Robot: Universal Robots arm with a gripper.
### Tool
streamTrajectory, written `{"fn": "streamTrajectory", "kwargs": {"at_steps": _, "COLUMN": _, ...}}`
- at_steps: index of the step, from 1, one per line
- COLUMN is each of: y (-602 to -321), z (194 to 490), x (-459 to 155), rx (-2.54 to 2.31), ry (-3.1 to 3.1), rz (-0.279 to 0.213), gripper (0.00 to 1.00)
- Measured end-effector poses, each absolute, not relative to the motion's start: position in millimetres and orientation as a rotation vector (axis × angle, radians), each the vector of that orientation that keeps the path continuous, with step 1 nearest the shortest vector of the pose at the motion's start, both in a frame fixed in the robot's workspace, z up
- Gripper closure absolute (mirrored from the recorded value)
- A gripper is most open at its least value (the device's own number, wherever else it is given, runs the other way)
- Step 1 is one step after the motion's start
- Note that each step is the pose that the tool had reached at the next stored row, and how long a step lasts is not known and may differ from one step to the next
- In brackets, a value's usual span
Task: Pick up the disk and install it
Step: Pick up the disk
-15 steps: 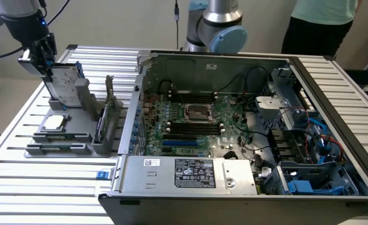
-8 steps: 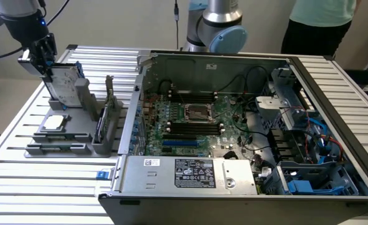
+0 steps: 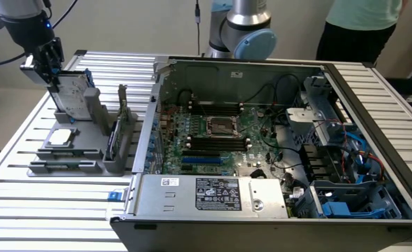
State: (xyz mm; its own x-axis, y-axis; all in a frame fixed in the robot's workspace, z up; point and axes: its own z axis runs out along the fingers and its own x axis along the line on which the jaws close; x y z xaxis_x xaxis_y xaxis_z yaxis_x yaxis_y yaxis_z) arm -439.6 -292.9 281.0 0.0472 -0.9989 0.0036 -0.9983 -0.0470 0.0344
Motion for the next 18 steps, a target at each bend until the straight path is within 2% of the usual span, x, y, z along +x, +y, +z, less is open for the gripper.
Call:
{"fn": "streamTrajectory", "kwargs": {"at_steps": 12, "y": -292.2, "z": 279.5, "x": -440.4, "rx": 2.263, "ry": -2.13, "rz": -0.023, "gripper": 0.51}}
{"fn": "streamTrajectory", "kwargs": {"at_steps": 14, "y": -292.2, "z": 279.2, "x": -440.4, "rx": 2.263, "ry": -2.128, "rz": -0.021, "gripper": 0.54}}
{"fn": "streamTrajectory", "kwargs": {"at_steps": 15, "y": -292.2, "z": 279.0, "x": -440.4, "rx": 2.263, "ry": -2.127, "rz": -0.019, "gripper": 0.61}}
{"fn": "streamTrajectory", "kwargs": {"at_steps": 18, "y": -292.2, "z": 278.7, "x": -440.4, "rx": 2.261, "ry": -2.123, "rz": -0.014, "gripper": 0.61}}
